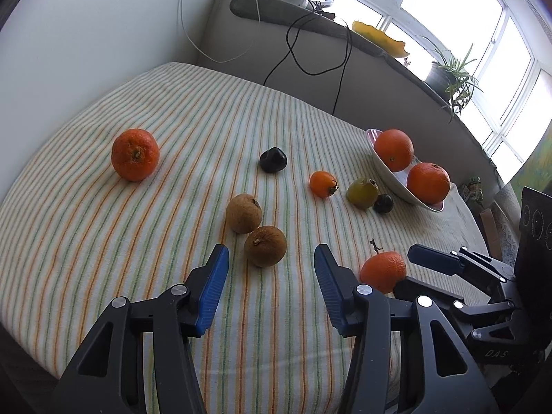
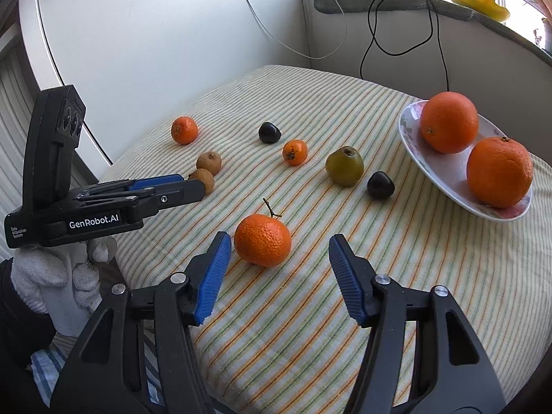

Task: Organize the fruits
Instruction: 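Grasp the small stemmed tangerine with the right gripper while the left gripper grasps a brown kiwi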

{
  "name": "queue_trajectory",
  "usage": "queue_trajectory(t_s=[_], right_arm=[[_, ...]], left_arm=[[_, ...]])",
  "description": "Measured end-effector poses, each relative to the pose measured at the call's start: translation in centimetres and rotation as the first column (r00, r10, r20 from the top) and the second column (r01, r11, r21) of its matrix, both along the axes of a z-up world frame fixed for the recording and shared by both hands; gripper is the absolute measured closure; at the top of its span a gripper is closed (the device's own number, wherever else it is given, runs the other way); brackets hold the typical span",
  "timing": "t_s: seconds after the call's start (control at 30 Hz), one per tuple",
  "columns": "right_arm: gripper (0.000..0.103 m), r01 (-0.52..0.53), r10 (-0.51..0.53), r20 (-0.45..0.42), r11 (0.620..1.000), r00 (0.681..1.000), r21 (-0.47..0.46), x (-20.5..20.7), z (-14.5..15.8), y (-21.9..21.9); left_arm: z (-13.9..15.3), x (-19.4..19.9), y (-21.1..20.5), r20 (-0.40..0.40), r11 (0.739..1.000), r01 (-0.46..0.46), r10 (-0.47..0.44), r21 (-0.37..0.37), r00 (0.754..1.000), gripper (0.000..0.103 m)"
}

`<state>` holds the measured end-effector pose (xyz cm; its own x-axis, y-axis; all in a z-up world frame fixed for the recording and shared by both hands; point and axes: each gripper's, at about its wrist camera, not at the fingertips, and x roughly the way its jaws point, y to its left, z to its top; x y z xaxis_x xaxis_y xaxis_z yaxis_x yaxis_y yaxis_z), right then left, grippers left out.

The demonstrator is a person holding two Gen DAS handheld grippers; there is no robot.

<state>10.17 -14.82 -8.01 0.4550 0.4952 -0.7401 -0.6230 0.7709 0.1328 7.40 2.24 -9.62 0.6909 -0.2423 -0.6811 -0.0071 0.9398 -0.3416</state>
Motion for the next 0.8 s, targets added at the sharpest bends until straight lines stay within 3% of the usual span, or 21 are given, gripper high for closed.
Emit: queue_trajectory(t_s=[0.17, 0.47, 0.53, 0.8], right_arm=[[0.043, -0.013, 0.013, -0.016, 1.0, 1.0, -0.015, 0.2, -0.8, 0.7], [0.057, -0.035, 0.034, -0.049, 0.999, 0.998, -0.013, 0.6, -1.4, 1.4], [0.062, -0.047, 0.046, -0.057, 0.999, 0.997, -0.013, 0.6, -1.5, 1.7], [0.063, -0.06, 0.058, -0.065, 0.998, 0.996, -0.025, 0.6, -1.5, 2.1]], left_arm=[[-0.3, 0.6, 0.1, -0.009, 1.0, -0.006, 0.006, 0.002, 1.0, 0.06], [-0.5, 0.9, 0.1, -0.01, 1.0, 0.004, -0.004, 0.012, 1.0, 0.077], [-0.7, 0.9, 0.4, -0.01, 1.0, 0.004, -0.004, -0.004, 1.0, 0.077], [-0.7, 0.8, 0.5, 0.002, 1.0, 0.004, -0.004, -0.008, 1.0, 0.078]])
